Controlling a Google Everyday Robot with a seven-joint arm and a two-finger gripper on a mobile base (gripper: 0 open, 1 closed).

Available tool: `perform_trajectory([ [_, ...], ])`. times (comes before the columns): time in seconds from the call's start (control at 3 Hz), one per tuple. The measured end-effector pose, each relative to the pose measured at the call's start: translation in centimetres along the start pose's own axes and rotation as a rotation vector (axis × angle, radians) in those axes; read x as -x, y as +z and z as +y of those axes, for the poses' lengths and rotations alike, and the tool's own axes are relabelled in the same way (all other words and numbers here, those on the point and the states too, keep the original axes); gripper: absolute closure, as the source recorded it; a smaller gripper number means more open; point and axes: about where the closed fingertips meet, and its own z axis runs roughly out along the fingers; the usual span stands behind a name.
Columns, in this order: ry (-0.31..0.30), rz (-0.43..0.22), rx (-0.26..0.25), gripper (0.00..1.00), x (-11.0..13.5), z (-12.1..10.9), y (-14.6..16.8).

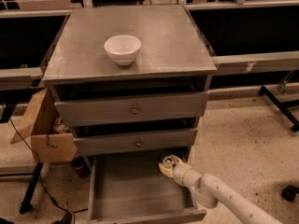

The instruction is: Pick green can from bottom drawer and place on counter

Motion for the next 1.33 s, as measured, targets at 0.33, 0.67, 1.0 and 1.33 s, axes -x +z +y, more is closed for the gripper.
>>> perform_trajectory([
  [0.33,-0.029,0.045,0.006,1.0,2.1,1.6,-5.0],
  [0.67,-0.09,0.083,0.11,1.0,5.1,6.8,-9.0],
  [1.0,-0.183,0.095,0.172,1.0,9.8,11.5,-13.2],
  [1.33,-0.258,0.104,0.158,1.0,15.0,15.3,-17.2],
])
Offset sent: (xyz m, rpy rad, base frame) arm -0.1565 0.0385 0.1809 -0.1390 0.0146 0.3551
